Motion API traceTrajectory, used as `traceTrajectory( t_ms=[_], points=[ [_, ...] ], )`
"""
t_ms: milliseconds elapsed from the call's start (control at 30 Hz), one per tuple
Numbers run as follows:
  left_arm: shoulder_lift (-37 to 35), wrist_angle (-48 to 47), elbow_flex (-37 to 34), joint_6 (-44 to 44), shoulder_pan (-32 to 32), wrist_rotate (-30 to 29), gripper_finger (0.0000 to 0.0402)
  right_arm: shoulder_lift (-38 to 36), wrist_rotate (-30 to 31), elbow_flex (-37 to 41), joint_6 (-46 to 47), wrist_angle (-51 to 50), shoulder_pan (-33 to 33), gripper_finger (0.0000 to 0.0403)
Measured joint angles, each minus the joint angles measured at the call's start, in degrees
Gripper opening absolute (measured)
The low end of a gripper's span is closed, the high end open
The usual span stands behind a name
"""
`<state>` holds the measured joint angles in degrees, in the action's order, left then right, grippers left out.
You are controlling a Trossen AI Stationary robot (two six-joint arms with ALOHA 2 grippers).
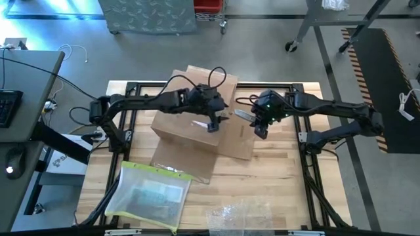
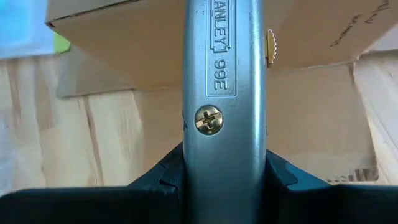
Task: Unpack boxes
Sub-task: Break down the cardboard box using the silver cutter until it is fully flat
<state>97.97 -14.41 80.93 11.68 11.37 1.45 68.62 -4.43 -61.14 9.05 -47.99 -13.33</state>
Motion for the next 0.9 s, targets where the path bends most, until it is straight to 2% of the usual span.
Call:
traceTrajectory(
  t_ms=[200,367,567,767,833,900],
  points=[
    [0.00,1.07,0.00,-9.47,-0.14,0.09,0.0196,-0.97,0.66,0.04,0.56,1.03,0.31,0.0093],
    [0.97,1.86,-0.10,-13.38,-0.10,-1.02,0.0161,-0.92,0.74,0.05,0.02,2.09,0.31,0.0093],
    [1.57,4.12,-0.07,-12.55,-0.10,-0.47,0.0105,-0.92,0.70,0.09,-0.35,2.07,0.31,0.0093],
    [1.66,3.94,-0.07,-11.02,-0.23,1.18,0.0019,-0.90,0.69,0.11,-0.51,1.82,0.31,0.0093],
    [1.66,3.73,-0.07,-10.30,-0.80,3.00,0.0006,-0.90,0.75,0.11,-0.52,1.35,0.31,0.0093],
    [1.66,3.73,-0.07,-8.55,-2.29,2.39,0.0007,-0.90,1.51,0.11,-0.93,0.50,0.31,0.0093]
  ],
)
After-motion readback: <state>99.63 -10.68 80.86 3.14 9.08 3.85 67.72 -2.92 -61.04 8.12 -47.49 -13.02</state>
